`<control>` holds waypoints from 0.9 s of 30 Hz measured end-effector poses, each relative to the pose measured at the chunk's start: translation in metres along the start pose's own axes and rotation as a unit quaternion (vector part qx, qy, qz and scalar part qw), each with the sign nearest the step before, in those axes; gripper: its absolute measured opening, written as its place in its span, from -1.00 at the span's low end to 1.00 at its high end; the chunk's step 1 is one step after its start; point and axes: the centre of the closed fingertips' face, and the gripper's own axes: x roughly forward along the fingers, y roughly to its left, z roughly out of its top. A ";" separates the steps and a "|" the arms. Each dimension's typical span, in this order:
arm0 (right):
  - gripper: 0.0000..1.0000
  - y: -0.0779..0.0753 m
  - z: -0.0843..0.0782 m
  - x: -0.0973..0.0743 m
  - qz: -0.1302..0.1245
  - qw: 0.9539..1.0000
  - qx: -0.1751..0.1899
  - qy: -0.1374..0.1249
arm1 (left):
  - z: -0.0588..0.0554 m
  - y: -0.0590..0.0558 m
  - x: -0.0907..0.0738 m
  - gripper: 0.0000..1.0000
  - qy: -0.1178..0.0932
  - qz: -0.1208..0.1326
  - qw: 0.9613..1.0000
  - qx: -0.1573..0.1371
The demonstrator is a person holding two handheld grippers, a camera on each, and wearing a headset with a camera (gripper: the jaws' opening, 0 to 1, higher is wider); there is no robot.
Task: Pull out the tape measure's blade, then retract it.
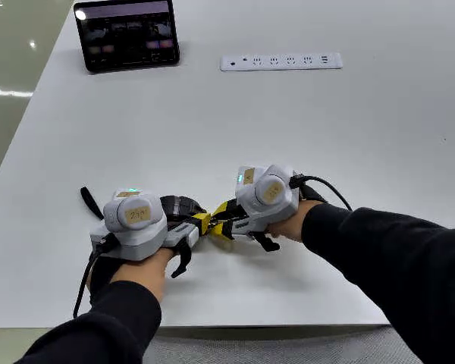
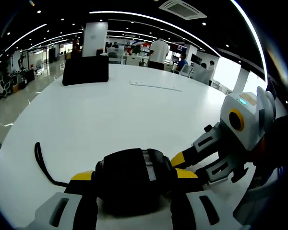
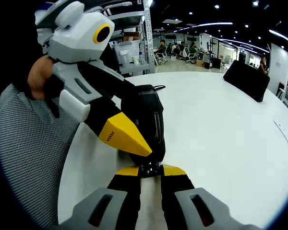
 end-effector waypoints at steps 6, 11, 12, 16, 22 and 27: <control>-0.78 -0.001 0.000 -0.001 0.003 1.000 -0.003 -0.002 | 0.000 0.000 0.001 0.15 0.000 0.000 1.000 -0.002; -0.77 0.001 -0.001 -0.001 0.002 1.000 -0.012 0.001 | -0.001 0.000 0.001 0.15 0.001 -0.001 1.000 0.003; -0.77 0.002 -0.002 -0.002 0.002 1.000 -0.012 0.001 | -0.001 0.000 0.000 0.15 0.001 -0.001 1.000 0.003; -0.77 0.002 -0.002 -0.002 0.002 1.000 -0.014 0.002 | -0.001 0.000 0.001 0.15 0.002 -0.001 1.000 0.003; -0.78 0.003 -0.001 0.000 0.004 1.000 -0.012 0.001 | -0.001 0.000 0.001 0.17 0.002 -0.001 1.000 -0.001; -0.77 0.003 -0.001 0.001 0.003 1.000 -0.017 0.002 | -0.001 0.000 0.001 0.18 0.002 -0.002 1.000 -0.001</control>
